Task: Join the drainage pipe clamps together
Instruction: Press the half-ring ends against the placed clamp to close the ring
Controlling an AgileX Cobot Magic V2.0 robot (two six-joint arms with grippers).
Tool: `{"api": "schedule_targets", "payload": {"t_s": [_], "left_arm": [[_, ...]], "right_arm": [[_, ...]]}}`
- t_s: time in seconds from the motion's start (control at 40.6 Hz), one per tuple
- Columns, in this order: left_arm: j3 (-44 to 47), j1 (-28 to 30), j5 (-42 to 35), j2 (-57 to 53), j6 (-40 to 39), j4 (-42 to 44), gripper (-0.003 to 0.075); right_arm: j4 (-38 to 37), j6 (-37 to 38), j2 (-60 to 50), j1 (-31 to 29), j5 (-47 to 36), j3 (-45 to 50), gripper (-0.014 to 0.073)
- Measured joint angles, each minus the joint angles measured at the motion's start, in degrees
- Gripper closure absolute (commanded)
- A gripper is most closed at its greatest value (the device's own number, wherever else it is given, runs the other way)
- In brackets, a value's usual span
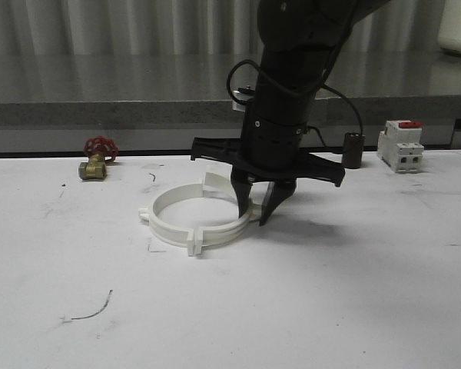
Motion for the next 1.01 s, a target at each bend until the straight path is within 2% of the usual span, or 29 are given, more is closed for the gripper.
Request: {"api": "schedule_targets", "payload": {"t_s": [0.714, 0.887, 1.01], "left_arm": [[0.00, 0.00, 0.00, 0.00, 0.00, 0.00, 0.0741], [0.00, 0.00, 0.00, 0.00, 0.00, 0.00, 0.0741], [0.00, 0.00, 0.00, 0.00, 0.00, 0.00, 0.0741]], "right_arm": [[0.00, 0.47, 0.00, 0.00, -0.09, 0.00, 0.0404], [0.09, 0.47, 0.00, 0.00, -0.22, 0.00, 0.0306], [0.32, 0.58, 0.00, 0.00, -0.56, 0.00, 0.0281]]}}
